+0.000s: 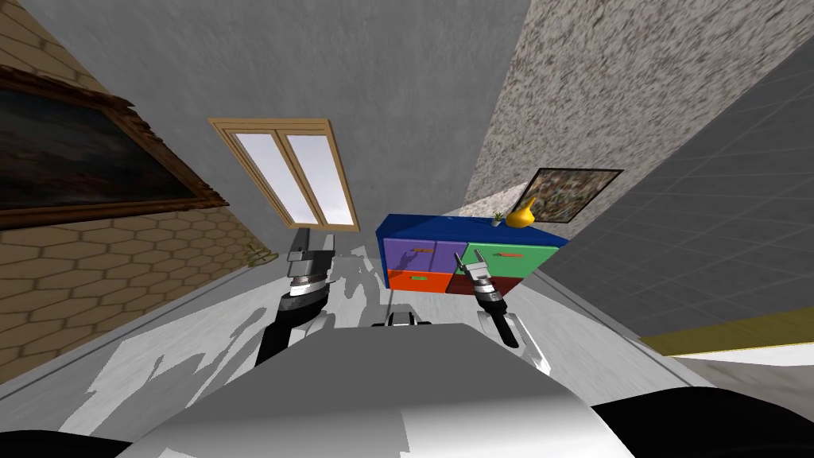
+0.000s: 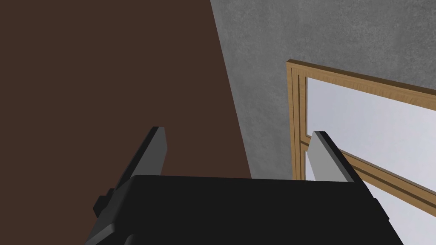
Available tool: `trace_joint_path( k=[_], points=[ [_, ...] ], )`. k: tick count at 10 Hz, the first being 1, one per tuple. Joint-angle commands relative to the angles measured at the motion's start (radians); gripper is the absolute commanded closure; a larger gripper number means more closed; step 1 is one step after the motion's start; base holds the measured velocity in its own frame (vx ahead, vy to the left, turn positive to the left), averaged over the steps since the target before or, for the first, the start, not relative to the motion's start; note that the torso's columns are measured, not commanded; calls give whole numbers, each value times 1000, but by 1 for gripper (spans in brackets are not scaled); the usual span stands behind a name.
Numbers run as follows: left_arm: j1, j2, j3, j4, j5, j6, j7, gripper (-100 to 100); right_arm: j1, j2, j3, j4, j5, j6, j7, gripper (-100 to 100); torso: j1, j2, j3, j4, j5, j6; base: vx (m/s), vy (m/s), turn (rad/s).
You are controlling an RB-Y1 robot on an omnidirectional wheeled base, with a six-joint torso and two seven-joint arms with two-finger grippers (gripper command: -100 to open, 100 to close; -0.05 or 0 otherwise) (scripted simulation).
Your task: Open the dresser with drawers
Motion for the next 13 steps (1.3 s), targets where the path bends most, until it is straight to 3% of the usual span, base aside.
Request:
trace_joint_path(
  k=[1,2,4,7,9,10,11,12,13],
  points=[
    [0,0,0,0,0,0,0,0,-7,2,-27,43,24,-14,79,-100,2,-2,-1,-1,0,0,81,93,-9],
    [0,0,0,0,0,0,0,0,-14,5,-50,82,46,-25,108,-100,0,-1,-1,0,0,0,106,103,-8],
    [0,0,0,0,0,0,0,0,-14,5,-50,82,46,-25,151,-100,-1,1,0,0,0,0,53,69,-4],
    [0,0,0,0,0,0,0,0,-29,9,-95,163,89,-46,247,-100,0,0,0,0,0,0,74,87,-8],
    [0,0,0,0,0,0,0,0,-29,9,-95,163,89,-46,282,-100,0,-1,-1,0,0,0,58,69,-4],
    [0,0,0,0,0,0,0,0,-37,10,-118,204,111,-56,322,-100,-3,2,1,1,-1,0,58,64,-7],
    [0,0,0,0,0,0,0,0,-37,10,-118,204,111,-56,347,-100,-1,1,1,0,-1,0,66,79,-8],
    [0,0,0,0,0,0,0,0,-45,12,-140,245,132,-66,376,-100,0,0,0,0,0,0,90,133,-7],
    [0,0,0,0,0,0,0,0,-45,12,-140,245,132,-66,407,-100,4,-2,-1,0,1,0,78,105,-12]
  ],
)
